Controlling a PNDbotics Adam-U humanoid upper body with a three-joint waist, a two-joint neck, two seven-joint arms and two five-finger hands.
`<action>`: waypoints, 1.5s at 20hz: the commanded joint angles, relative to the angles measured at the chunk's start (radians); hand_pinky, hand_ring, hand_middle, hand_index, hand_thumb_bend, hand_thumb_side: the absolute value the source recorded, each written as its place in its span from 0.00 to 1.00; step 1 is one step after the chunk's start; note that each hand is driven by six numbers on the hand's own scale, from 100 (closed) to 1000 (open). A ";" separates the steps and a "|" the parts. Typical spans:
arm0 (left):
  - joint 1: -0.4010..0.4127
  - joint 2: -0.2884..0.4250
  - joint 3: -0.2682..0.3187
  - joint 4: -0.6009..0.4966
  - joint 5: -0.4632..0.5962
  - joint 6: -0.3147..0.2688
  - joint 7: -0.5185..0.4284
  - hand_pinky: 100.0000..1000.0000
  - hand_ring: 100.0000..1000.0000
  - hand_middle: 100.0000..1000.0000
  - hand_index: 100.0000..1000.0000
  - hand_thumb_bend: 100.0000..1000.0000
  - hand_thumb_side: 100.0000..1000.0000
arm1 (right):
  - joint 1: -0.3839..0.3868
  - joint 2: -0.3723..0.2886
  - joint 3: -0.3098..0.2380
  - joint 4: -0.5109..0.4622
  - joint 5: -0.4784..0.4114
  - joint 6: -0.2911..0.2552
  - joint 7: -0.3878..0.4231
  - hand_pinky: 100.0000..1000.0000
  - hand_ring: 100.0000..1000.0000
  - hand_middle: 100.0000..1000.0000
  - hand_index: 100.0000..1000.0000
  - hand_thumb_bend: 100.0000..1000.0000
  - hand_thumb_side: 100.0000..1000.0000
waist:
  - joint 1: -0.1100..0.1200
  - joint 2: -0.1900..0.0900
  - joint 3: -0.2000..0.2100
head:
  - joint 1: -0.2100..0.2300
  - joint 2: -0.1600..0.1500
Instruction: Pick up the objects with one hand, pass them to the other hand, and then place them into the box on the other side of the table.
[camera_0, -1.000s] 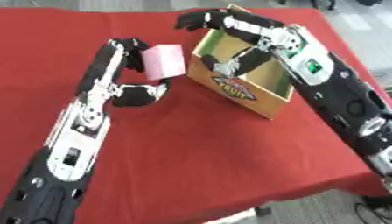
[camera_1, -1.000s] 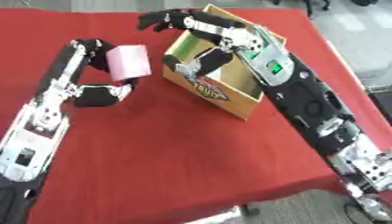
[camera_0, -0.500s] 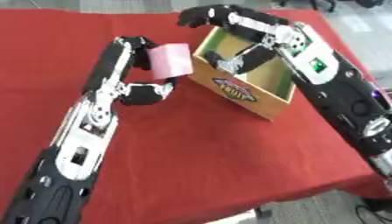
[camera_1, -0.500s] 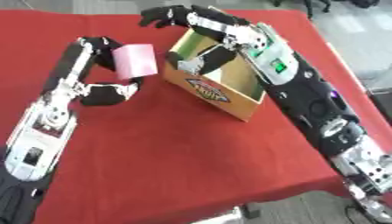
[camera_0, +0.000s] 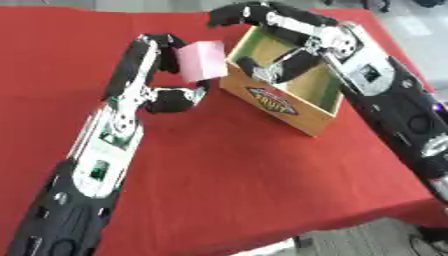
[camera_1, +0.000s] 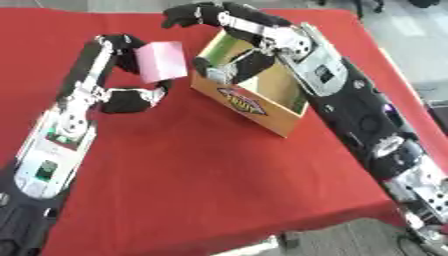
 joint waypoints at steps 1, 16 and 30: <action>-0.011 -0.014 0.005 -0.016 0.011 0.003 0.007 0.58 0.42 0.29 0.45 0.12 0.00 | -0.018 -0.030 -0.005 0.001 0.012 -0.319 0.314 0.93 1.00 0.85 0.99 0.00 0.15 | 0.003 -0.015 -0.002 | 0.016 0.006; 0.000 -0.018 0.004 -0.032 0.020 0.017 0.022 0.57 0.42 0.28 0.45 0.13 0.00 | -0.021 -0.024 -0.025 0.011 0.038 -0.319 0.314 0.93 1.00 0.84 1.00 0.00 0.17 | 0.006 -0.010 -0.002 | 0.043 0.006; -0.003 -0.016 -0.025 -0.089 0.094 0.054 -0.010 0.56 0.41 0.28 0.45 0.12 0.00 | -0.019 -0.024 -0.018 0.043 0.106 -0.319 0.314 0.93 1.00 0.85 1.00 0.00 0.20 | 0.001 -0.008 -0.006 | 0.025 0.006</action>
